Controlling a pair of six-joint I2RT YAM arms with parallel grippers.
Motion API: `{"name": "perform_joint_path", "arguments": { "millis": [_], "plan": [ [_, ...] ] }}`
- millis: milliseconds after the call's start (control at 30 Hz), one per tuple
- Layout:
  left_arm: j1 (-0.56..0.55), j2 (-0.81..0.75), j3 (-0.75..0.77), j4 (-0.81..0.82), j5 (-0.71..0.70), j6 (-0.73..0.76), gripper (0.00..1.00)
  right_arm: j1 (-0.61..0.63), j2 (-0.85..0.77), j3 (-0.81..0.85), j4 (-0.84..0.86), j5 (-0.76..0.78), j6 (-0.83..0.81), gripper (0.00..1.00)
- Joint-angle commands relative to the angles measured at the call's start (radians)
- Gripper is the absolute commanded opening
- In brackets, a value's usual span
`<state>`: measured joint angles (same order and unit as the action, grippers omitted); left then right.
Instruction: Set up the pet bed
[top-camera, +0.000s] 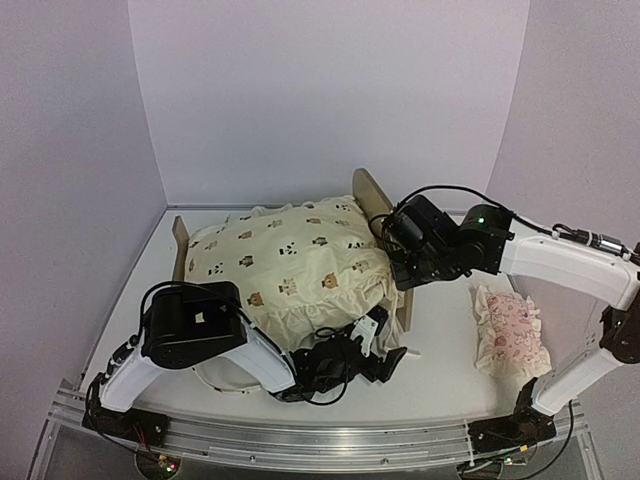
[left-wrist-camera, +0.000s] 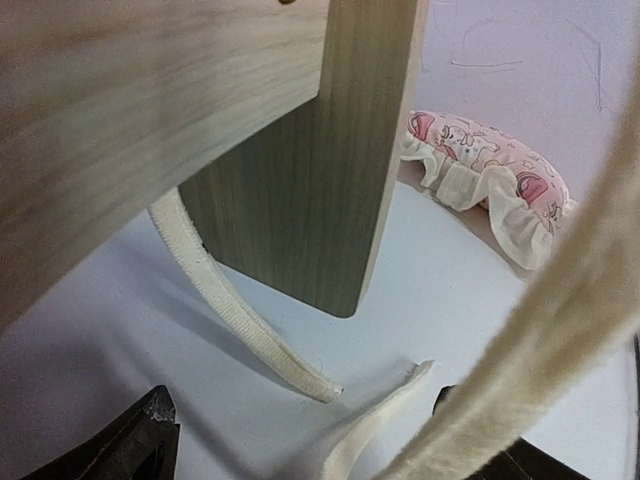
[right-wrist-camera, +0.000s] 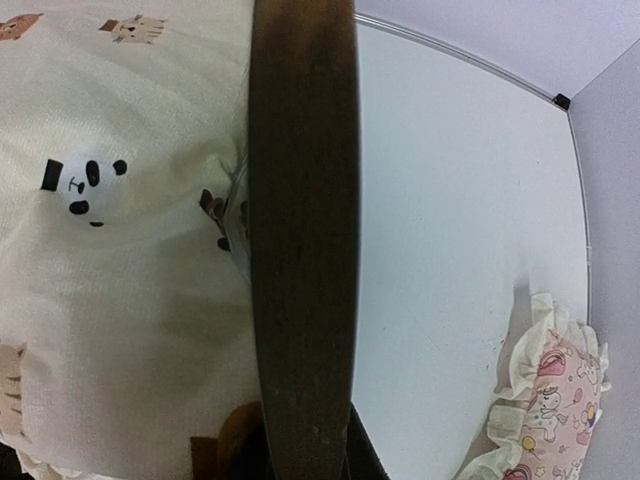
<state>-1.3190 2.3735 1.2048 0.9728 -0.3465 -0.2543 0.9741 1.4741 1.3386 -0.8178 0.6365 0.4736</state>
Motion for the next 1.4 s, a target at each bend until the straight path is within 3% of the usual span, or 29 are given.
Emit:
{"name": "perform_joint_path", "arguments": {
  "millis": [0, 100, 333, 467, 633, 767, 967, 1133, 1367],
  "plan": [
    [0.010, 0.057, 0.086, 0.090, -0.078, 0.011, 0.84, 0.010, -0.020, 0.126, 0.098, 0.106, -0.011, 0.00],
    [0.006, 0.093, 0.141, 0.091, -0.160, 0.020, 0.83, 0.011, -0.006, 0.149, 0.094, 0.111, -0.010, 0.00],
    [0.002, 0.156, 0.238, 0.073, -0.251, 0.049, 0.69, 0.010, 0.006, 0.175, 0.094, 0.098, -0.007, 0.00],
    [-0.007, 0.187, 0.280, 0.052, -0.332, 0.068, 0.66, 0.010, 0.009, 0.186, 0.092, 0.084, -0.009, 0.00],
    [-0.007, 0.229, 0.330, 0.029, -0.339, 0.081, 0.58, 0.012, 0.012, 0.190, 0.092, 0.058, -0.006, 0.00],
    [-0.005, 0.244, 0.347, 0.021, -0.349, 0.094, 0.43, 0.011, 0.009, 0.195, 0.091, 0.049, -0.005, 0.00],
    [-0.002, 0.252, 0.359, 0.015, -0.362, 0.105, 0.30, 0.013, 0.008, 0.200, 0.090, 0.041, -0.006, 0.00],
    [0.003, 0.250, 0.358, 0.001, -0.359, 0.105, 0.01, 0.015, 0.003, 0.198, 0.090, 0.043, -0.009, 0.00],
    [0.000, 0.136, 0.198, 0.053, -0.235, 0.074, 0.00, 0.015, 0.002, 0.182, 0.090, 0.079, -0.016, 0.00]
  ]
}}
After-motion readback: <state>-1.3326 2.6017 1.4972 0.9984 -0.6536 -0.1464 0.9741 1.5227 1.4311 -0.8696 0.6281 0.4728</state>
